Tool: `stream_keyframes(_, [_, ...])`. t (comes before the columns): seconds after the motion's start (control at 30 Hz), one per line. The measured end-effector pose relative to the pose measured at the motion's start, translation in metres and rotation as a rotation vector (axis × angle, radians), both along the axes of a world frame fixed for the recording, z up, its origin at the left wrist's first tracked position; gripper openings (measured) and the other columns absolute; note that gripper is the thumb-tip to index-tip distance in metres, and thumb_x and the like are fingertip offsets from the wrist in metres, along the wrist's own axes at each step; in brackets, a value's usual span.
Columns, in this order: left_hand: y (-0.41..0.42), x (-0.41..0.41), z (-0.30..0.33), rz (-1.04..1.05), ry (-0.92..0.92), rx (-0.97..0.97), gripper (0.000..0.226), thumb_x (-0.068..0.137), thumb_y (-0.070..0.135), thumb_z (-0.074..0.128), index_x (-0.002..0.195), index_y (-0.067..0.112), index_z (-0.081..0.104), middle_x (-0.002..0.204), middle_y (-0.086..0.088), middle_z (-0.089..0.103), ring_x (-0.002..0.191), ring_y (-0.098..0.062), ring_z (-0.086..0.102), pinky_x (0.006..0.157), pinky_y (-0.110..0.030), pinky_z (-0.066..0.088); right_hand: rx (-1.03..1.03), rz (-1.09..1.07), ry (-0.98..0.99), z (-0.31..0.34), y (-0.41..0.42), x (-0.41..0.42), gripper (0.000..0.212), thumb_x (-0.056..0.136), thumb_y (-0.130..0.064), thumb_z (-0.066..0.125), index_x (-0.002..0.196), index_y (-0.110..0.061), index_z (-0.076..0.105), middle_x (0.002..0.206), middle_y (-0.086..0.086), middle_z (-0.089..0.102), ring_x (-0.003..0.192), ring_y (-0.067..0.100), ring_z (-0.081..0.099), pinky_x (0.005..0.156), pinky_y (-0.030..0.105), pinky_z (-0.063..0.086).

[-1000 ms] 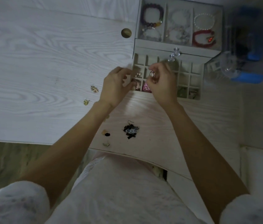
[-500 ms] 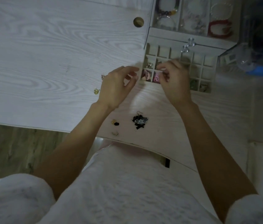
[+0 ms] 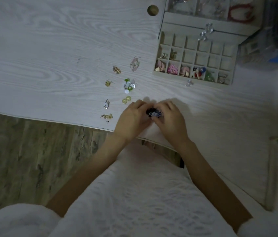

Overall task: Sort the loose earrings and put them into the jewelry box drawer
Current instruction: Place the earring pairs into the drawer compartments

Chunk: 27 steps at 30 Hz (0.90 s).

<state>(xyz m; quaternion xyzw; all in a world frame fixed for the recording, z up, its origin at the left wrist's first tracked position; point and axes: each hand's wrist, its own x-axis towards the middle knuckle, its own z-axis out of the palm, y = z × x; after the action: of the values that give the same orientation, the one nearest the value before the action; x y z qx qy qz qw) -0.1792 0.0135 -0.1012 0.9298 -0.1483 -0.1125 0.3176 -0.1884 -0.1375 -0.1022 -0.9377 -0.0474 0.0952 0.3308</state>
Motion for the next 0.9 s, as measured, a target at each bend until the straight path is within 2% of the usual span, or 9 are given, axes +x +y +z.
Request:
stream_keyframes(0.07, [-0.003, 0.001, -0.003, 0.023, 0.003, -0.041, 0.045, 0.074, 0.021, 0.075, 0.116, 0.013, 0.062, 0.102, -0.008, 0.062, 0.081, -0.023, 0.061, 0.068, -0.030, 0.049, 0.047, -0.033, 0.019, 0.001, -0.004, 0.005, 0.030, 0.078, -0.014, 0.070, 0.105, -0.008, 0.060, 0.102, 0.008, 0.058, 0.090, 0.022, 0.057, 0.071, 0.033, 0.049])
stream_keyframes(0.17, [-0.007, 0.006, -0.002, 0.058, -0.002, -0.046, 0.032, 0.073, 0.018, 0.075, 0.104, 0.013, 0.068, 0.093, -0.007, 0.063, 0.070, -0.023, 0.063, 0.060, -0.031, 0.050, 0.064, -0.052, 0.007, 0.005, -0.013, 0.010, 0.028, 0.077, -0.013, 0.071, 0.103, -0.010, 0.061, 0.097, 0.007, 0.060, 0.082, 0.020, 0.057, 0.067, 0.027, 0.043])
stream_keyframes(0.3, [-0.011, 0.009, -0.002, 0.094, 0.000, -0.027, 0.012, 0.074, 0.014, 0.073, 0.086, 0.015, 0.069, 0.084, -0.004, 0.063, 0.066, -0.022, 0.062, 0.056, -0.027, 0.045, 0.051, -0.048, 0.019, 0.007, -0.026, 0.011, 0.025, 0.078, -0.014, 0.069, 0.101, -0.009, 0.062, 0.097, 0.006, 0.058, 0.084, 0.018, 0.053, 0.069, 0.032, 0.045])
stream_keyframes(0.47, [-0.011, 0.012, -0.002, 0.085, 0.008, 0.024, 0.008, 0.078, 0.019, 0.071, 0.084, 0.016, 0.067, 0.082, -0.003, 0.061, 0.065, -0.021, 0.059, 0.054, -0.029, 0.045, 0.064, -0.125, 0.055, 0.005, -0.046, 0.008, 0.023, 0.080, -0.020, 0.069, 0.102, -0.014, 0.061, 0.092, -0.004, 0.049, 0.080, 0.008, 0.047, 0.065, 0.021, 0.036])
stream_keyframes(0.57, [-0.012, 0.015, -0.002, 0.070, 0.007, 0.058, 0.009, 0.080, 0.021, 0.069, 0.083, 0.013, 0.065, 0.080, -0.005, 0.060, 0.066, -0.022, 0.056, 0.054, -0.027, 0.040, 0.059, -0.156, 0.037, 0.006, -0.052, 0.005, 0.009, 0.083, -0.019, 0.065, 0.092, -0.015, 0.063, 0.086, -0.005, 0.047, 0.073, 0.007, 0.047, 0.060, 0.009, 0.033])
stream_keyframes(0.67, [-0.014, 0.021, 0.000, 0.012, 0.006, 0.078, 0.010, 0.081, 0.017, 0.068, 0.083, 0.009, 0.064, 0.080, -0.008, 0.059, 0.070, -0.024, 0.057, 0.057, -0.028, 0.038, 0.023, -0.167, 0.025, 0.006, -0.054, 0.004, 0.003, 0.084, -0.017, 0.063, 0.084, -0.014, 0.062, 0.084, -0.006, 0.047, 0.069, 0.006, 0.043, 0.058, 0.005, 0.032])
stream_keyframes(0.77, [-0.015, 0.028, 0.000, -0.025, 0.007, 0.058, 0.009, 0.079, 0.013, 0.069, 0.085, 0.007, 0.065, 0.084, -0.010, 0.061, 0.073, -0.026, 0.058, 0.061, -0.034, 0.048, -0.024, -0.187, 0.001, 0.006, -0.059, 0.004, 0.004, 0.085, -0.016, 0.063, 0.082, -0.012, 0.061, 0.082, -0.003, 0.049, 0.068, 0.007, 0.042, 0.055, 0.013, 0.029])
stream_keyframes(0.83, [-0.015, 0.031, 0.000, -0.047, -0.019, 0.041, 0.009, 0.078, 0.009, 0.070, 0.084, 0.006, 0.064, 0.086, -0.011, 0.060, 0.072, -0.025, 0.059, 0.061, -0.032, 0.049, -0.029, -0.208, -0.021, 0.006, -0.065, 0.004, 0.006, 0.085, -0.015, 0.062, 0.081, -0.011, 0.062, 0.079, 0.001, 0.055, 0.068, 0.010, 0.045, 0.057, 0.016, 0.026])
stream_keyframes(0.9, [-0.014, 0.032, -0.001, -0.080, -0.060, 0.029, 0.010, 0.077, 0.004, 0.069, 0.084, 0.004, 0.063, 0.088, -0.011, 0.060, 0.070, -0.024, 0.059, 0.060, -0.026, 0.045, 0.005, -0.219, -0.033, 0.006, -0.069, 0.005, 0.005, 0.085, -0.014, 0.063, 0.080, -0.011, 0.062, 0.077, 0.003, 0.059, 0.068, 0.013, 0.050, 0.060, 0.021, 0.035])
